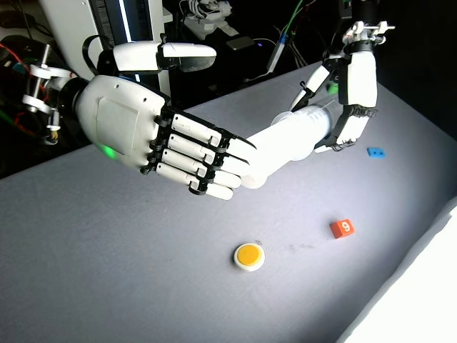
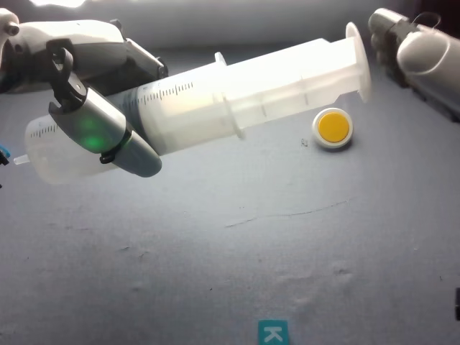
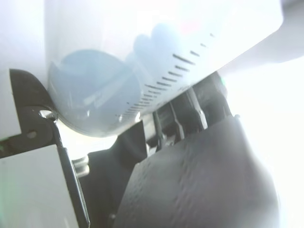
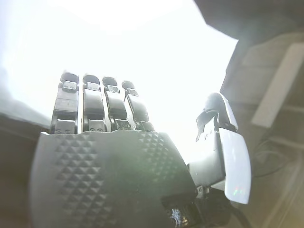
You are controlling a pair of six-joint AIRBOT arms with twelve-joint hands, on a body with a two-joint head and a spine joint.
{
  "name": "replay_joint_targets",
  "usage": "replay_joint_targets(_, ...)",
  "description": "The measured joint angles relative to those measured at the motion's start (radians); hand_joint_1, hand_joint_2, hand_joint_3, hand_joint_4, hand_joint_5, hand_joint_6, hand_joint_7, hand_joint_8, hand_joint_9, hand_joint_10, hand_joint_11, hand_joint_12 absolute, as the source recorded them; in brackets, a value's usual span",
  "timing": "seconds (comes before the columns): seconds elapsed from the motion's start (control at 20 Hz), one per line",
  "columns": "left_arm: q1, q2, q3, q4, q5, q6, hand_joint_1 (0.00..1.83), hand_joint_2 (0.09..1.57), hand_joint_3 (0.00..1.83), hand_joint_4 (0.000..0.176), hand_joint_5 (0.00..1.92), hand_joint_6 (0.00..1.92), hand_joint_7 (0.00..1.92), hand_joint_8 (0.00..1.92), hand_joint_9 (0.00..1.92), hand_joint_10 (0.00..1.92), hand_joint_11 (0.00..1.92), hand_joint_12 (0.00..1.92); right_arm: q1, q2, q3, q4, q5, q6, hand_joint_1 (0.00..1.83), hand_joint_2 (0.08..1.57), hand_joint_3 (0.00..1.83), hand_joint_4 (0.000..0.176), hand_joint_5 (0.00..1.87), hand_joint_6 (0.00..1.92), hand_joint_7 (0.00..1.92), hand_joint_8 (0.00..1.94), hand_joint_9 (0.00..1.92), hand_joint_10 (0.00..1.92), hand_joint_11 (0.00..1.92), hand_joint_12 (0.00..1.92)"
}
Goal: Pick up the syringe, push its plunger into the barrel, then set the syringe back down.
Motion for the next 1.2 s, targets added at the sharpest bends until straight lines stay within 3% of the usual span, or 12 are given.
replay_joint_targets(0.1,-0.013,0.000,-0.001,0.000,0.006,-0.001,1.36,1.18,0.00,0.000,0.86,0.84,0.86,1.30,0.77,1.51,0.57,1.45,0.034,-0.037,0.002,0.033,0.008,-0.033,0.00,1.07,0.00,0.000,0.00,0.00,0.00,0.00,0.00,0.00,0.00,0.00)
replay_joint_targets(0.4,-0.026,0.008,-0.019,0.017,0.039,0.000,1.35,1.20,0.00,0.000,0.82,0.93,0.82,1.42,0.72,1.51,0.52,1.46,0.067,-0.114,0.006,0.084,0.036,-0.077,0.00,1.09,0.00,0.000,0.00,0.00,0.00,0.00,0.00,0.00,0.00,0.00)
replay_joint_targets(1.2,-0.024,0.015,-0.023,0.061,0.102,0.034,1.36,1.18,0.00,0.000,0.84,0.91,0.86,1.33,0.76,1.47,0.54,1.46,0.084,-0.294,-0.013,0.202,-0.015,-0.142,0.00,1.10,0.00,0.000,0.00,0.00,0.00,0.00,0.00,0.00,0.00,0.00)
